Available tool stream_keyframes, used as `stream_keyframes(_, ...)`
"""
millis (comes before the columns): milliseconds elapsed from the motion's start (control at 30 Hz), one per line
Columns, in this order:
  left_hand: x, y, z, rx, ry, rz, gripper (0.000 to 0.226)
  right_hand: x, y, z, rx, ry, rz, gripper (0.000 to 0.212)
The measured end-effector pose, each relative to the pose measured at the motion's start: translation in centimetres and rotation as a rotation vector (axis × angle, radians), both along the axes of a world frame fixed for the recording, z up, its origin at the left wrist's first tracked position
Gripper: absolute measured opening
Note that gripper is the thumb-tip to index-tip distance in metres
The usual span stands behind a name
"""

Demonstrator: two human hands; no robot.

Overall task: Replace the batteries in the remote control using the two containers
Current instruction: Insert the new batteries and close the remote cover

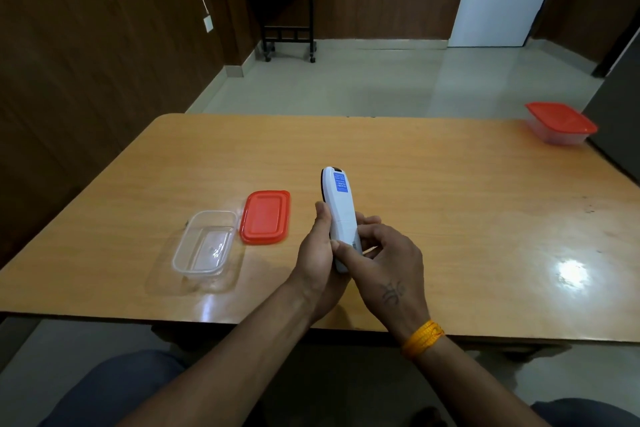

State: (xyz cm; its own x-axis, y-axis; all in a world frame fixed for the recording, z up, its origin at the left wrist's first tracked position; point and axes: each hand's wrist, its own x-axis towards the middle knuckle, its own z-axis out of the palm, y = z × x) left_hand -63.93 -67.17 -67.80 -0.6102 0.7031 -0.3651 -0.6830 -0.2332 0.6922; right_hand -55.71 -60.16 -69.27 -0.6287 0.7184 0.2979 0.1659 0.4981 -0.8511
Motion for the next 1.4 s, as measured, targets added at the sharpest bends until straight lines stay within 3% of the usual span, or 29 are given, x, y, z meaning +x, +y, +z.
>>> stream_keyframes(167, 0.0, 0.2, -0.2, -0.477, 0.54, 0.027, 0.042, -0.6, 1.6, -0.9, 0.023, -0.066, -0.051, 0.034)
stream_keyframes(300, -0.6, 0.0, -0.6, -0.461, 0.533, 0.086, 0.024, -0.2, 2.6, -1.8, -0.098, -0.068, 0.041, 0.024)
stream_keyframes(467, -1.7, 0.2, -0.7, -0.427, 0.545, -0.003, 0.022, 0.2, 4.5, -0.7, -0.664, 0.029, 0.106, 0.011)
stream_keyframes(533, -2.1, 0.3, -1.2, -0.438, 0.551, -0.017, 0.017, 0.4, 4.8, -0.7, -0.725, 0.034, 0.072, 0.01)
stream_keyframes(633, -2.5, 0.6, -2.1, -0.516, 0.632, 0.021, 0.045, 0.2, 5.1, -1.5, -0.662, 0.018, -0.025, 0.01)
stream_keyframes(833, -1.4, 1.1, -2.5, -0.794, 1.007, 0.058, 0.028, -0.8, 5.0, -3.3, -0.304, -0.143, -0.134, 0.014)
stream_keyframes(1133, -1.7, 1.0, -1.9, -0.934, 1.183, 0.0, 0.024, -1.2, 4.5, -3.3, -0.262, -0.186, -0.158, 0.013)
stream_keyframes(1267, -2.6, 0.3, -1.0, -0.905, 1.212, 0.029, 0.023, -1.1, 3.5, -2.8, -0.033, -0.131, -0.246, 0.011)
stream_keyframes(1400, -4.3, -1.1, 0.3, -0.834, 1.182, 0.132, 0.026, -1.9, 2.0, -2.3, 0.156, -0.051, -0.194, 0.009)
